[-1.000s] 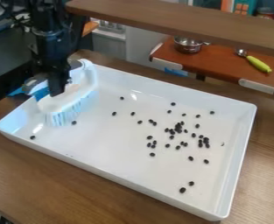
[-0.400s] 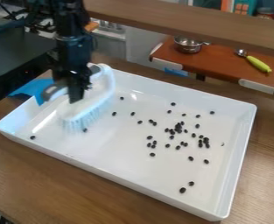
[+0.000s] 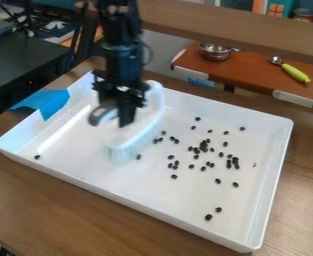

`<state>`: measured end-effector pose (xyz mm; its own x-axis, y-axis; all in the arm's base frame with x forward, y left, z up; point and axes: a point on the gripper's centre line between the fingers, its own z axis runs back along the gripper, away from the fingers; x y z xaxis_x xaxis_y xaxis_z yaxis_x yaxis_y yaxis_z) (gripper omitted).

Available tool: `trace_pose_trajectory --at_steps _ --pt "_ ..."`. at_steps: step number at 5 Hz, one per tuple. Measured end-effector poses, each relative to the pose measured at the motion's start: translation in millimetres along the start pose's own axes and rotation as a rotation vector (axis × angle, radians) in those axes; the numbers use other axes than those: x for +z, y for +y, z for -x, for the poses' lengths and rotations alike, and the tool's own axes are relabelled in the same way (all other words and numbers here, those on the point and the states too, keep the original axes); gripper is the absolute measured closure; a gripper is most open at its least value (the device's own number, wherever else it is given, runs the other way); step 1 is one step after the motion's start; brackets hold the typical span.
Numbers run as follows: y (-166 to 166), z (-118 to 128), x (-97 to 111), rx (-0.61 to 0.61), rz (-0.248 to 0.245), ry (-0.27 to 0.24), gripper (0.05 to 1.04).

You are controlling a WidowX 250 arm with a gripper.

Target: Sweep into pile

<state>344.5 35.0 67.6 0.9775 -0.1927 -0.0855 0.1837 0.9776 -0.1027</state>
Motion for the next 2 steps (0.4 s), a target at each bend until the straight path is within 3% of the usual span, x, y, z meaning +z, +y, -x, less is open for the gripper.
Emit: trace_pose_trajectory --at_steps 1,2 --pt "-34 -8 -3 0.004 0.019 0.014 0.593" --pt "-66 -14 -9 0.004 0.006 -0.001 0.593"
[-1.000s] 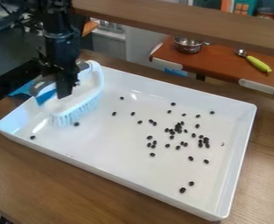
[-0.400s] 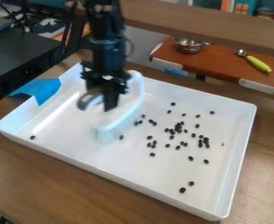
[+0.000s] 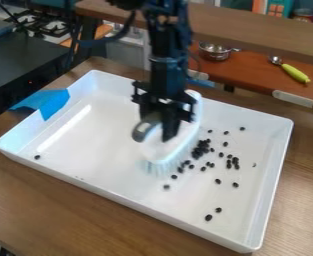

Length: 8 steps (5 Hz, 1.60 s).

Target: Sweep into pile

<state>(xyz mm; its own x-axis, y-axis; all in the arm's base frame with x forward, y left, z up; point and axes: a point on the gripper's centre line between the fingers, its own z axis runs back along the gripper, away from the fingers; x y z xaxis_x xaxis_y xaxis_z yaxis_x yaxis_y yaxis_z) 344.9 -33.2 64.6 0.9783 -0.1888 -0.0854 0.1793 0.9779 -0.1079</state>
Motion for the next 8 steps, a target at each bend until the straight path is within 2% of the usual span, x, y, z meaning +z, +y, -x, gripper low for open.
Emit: trace_pose_trajectory --at_steps 2,3,4,5,6,7,8 --pt "-58 -7 -7 -0.006 -0.009 -0.029 0.593" --pt "-80 -13 -7 0.018 0.019 -0.016 0.593" --pt "-85 -12 -3 0.027 0.040 -0.008 0.593" --pt "-56 -8 32 0.073 0.082 -0.060 0.593" --pt "0 10 81 0.142 0.134 -0.161 0.593" --pt "41 30 101 0.156 0.155 -0.209 0.593" --pt "82 45 100 0.164 0.108 -0.242 0.593"
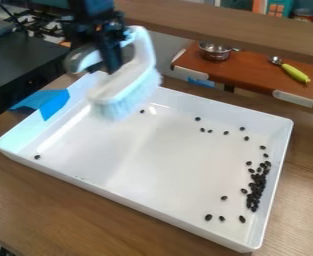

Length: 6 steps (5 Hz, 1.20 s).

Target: Sweep into pile

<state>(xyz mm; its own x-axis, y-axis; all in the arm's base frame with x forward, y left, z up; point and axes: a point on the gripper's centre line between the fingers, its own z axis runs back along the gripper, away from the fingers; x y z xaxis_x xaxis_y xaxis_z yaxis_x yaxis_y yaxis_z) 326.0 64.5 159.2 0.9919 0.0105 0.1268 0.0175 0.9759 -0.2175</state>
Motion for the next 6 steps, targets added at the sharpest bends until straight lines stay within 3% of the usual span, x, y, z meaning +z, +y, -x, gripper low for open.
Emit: trace_pose_trajectory --at_steps 2,3,4,6 --pt "51 -5 -31 0.044 -0.147 -0.021 0.593" --pt "64 -10 -43 0.081 -0.198 -0.028 0.593" --pt "73 -11 -62 0.118 -0.229 0.004 0.593" --pt "53 -29 -79 0.111 -0.271 0.026 0.593"
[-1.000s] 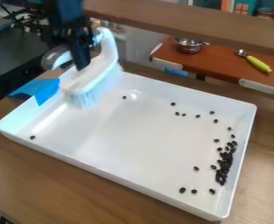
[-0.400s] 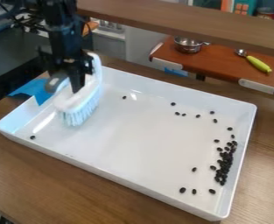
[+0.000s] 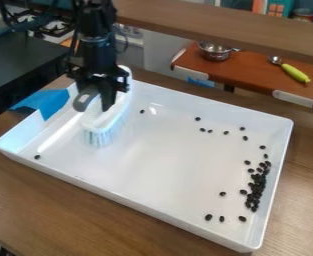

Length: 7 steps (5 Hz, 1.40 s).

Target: Sweep into pile

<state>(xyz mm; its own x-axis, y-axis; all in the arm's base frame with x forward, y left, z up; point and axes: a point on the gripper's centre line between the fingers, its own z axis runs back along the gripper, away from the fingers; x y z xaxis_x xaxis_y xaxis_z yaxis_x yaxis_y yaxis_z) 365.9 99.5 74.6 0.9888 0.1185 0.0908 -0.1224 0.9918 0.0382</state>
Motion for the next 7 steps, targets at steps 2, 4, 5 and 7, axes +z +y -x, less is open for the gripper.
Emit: trace_pose_trajectory --at_steps 2,4,5,7 --pt "-47 -15 -2 -0.044 0.008 0.039 0.593" --pt "-119 -6 2 -0.132 0.062 0.088 0.593" --pt "-146 -1 3 -0.170 0.072 0.088 0.593" --pt "-189 -3 1 -0.253 0.077 0.053 0.593"
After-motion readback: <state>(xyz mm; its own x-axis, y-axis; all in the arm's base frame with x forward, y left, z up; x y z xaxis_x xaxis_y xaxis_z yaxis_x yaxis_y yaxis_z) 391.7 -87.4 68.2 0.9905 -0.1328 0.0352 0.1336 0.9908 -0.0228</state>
